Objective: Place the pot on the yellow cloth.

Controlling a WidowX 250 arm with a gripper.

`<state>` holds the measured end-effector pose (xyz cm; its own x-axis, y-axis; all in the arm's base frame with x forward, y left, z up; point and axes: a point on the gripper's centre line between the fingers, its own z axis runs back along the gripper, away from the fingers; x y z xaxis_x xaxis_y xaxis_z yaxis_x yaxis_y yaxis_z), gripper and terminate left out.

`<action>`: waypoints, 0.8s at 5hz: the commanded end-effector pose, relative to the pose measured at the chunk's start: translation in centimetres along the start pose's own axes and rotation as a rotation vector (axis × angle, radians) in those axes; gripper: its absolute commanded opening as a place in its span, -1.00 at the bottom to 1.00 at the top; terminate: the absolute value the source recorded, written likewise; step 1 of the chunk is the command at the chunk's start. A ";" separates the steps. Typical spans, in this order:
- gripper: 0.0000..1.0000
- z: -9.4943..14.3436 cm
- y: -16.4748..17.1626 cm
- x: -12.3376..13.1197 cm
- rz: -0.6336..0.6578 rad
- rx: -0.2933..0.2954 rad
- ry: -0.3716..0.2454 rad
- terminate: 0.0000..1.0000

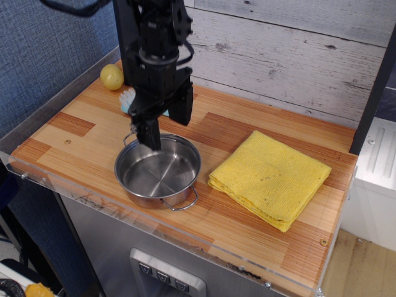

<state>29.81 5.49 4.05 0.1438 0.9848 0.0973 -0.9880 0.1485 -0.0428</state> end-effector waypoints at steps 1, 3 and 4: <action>1.00 -0.1 0.6 -0.8 -0.057 -0.063 -0.050 -1.00; -1.00 0.0 0.1 -1.0 -0.063 -0.109 -0.070 -1.00; -1.00 0.3 0.1 -0.5 -0.051 -0.121 -0.083 -1.00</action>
<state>29.36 4.56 2.53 0.1990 0.9654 0.1685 -0.9702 0.2184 -0.1051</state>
